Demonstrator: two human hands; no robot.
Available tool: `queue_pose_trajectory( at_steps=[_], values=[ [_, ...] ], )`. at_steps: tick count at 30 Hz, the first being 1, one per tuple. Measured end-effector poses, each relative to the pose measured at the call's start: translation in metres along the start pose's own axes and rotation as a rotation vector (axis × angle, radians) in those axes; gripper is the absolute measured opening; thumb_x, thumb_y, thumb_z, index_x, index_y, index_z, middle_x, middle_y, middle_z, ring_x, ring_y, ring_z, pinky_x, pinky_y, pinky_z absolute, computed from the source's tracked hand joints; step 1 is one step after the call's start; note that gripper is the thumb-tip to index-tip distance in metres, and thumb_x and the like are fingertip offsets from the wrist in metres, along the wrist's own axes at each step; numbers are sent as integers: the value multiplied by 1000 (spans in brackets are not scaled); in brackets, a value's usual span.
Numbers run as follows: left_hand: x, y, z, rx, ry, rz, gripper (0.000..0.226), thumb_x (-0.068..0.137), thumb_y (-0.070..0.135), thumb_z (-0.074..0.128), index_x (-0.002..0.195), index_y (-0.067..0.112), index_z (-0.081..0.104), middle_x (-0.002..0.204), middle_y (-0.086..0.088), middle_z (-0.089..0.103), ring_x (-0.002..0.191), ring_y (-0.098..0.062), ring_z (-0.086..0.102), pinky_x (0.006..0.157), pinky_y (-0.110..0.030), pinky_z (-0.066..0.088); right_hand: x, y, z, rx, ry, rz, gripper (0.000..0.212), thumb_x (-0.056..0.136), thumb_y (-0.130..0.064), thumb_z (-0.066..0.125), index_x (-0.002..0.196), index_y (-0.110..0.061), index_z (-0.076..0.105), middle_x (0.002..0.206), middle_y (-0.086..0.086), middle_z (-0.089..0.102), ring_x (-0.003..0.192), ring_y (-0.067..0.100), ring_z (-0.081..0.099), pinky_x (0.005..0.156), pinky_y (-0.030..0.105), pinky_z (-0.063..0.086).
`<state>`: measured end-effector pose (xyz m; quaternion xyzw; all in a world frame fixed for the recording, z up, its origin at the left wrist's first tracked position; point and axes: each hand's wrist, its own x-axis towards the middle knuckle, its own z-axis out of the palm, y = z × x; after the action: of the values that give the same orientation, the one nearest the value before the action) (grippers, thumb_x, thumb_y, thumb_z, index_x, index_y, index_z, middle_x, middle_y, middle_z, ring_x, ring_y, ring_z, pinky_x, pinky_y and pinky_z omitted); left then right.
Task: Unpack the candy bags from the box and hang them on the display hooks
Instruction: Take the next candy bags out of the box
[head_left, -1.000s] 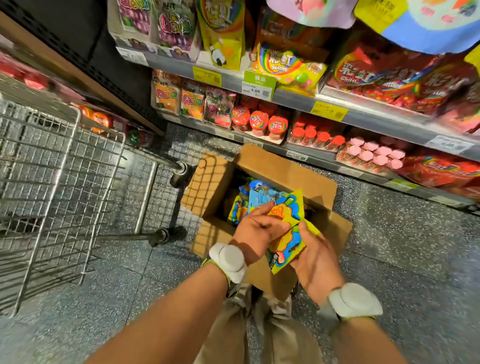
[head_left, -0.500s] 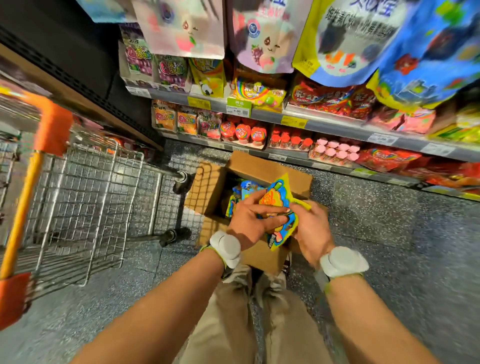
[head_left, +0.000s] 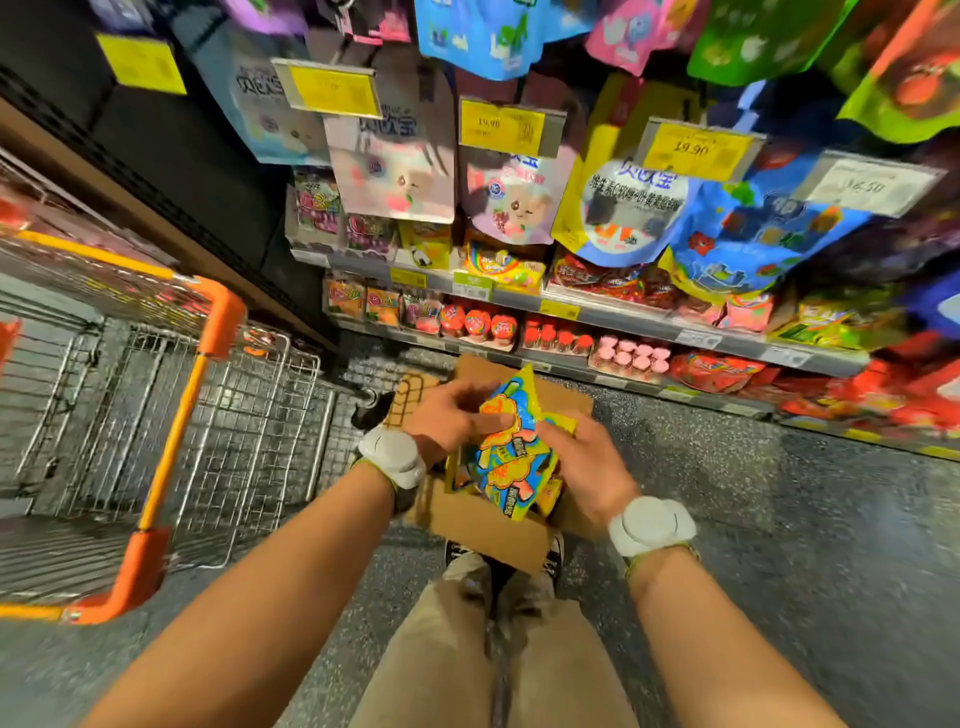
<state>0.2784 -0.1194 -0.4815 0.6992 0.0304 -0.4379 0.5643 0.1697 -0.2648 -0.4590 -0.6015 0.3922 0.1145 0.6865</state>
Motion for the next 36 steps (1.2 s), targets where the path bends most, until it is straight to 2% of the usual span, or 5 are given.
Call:
queue_pose_trajectory(
  at_steps=[5,12,17,21,36],
  values=[
    [-25,34,-26,91,-128,-67,74,51,35,93,117,14,67,113,-7,72,103,-27,69,93,-38,54,-20,-49,-2,-304,-192,-59,14,91,-30,65,102,-21,63,107,9,71,104,30,67,93,50,53],
    [-66,81,-26,62,-251,30,53,61,24,89,108,8,69,108,-12,73,95,-27,70,89,-38,55,-59,-125,-15,-566,-309,-171,9,95,-23,62,98,-15,60,92,6,63,84,21,60,75,29,49],
    [-84,109,-17,84,-252,112,42,67,21,85,104,7,72,106,-13,73,94,-28,71,89,-40,56,-75,-155,-26,-589,-306,-241,21,90,-31,68,103,-18,60,106,11,68,93,25,64,86,43,49],
    [-98,141,-5,121,-256,200,28,82,10,76,109,8,70,105,-10,74,94,-25,71,85,-36,58,-91,-178,-37,-431,-306,-291,5,95,-10,62,93,-7,64,84,-5,74,77,10,69,81,33,54],
    [-120,220,20,-77,-9,573,23,86,18,72,108,11,69,101,-7,75,89,-24,73,76,-36,57,-124,-222,-69,570,-301,-361,26,85,-20,57,101,-4,71,108,17,72,96,32,69,89,46,55]
  ],
)
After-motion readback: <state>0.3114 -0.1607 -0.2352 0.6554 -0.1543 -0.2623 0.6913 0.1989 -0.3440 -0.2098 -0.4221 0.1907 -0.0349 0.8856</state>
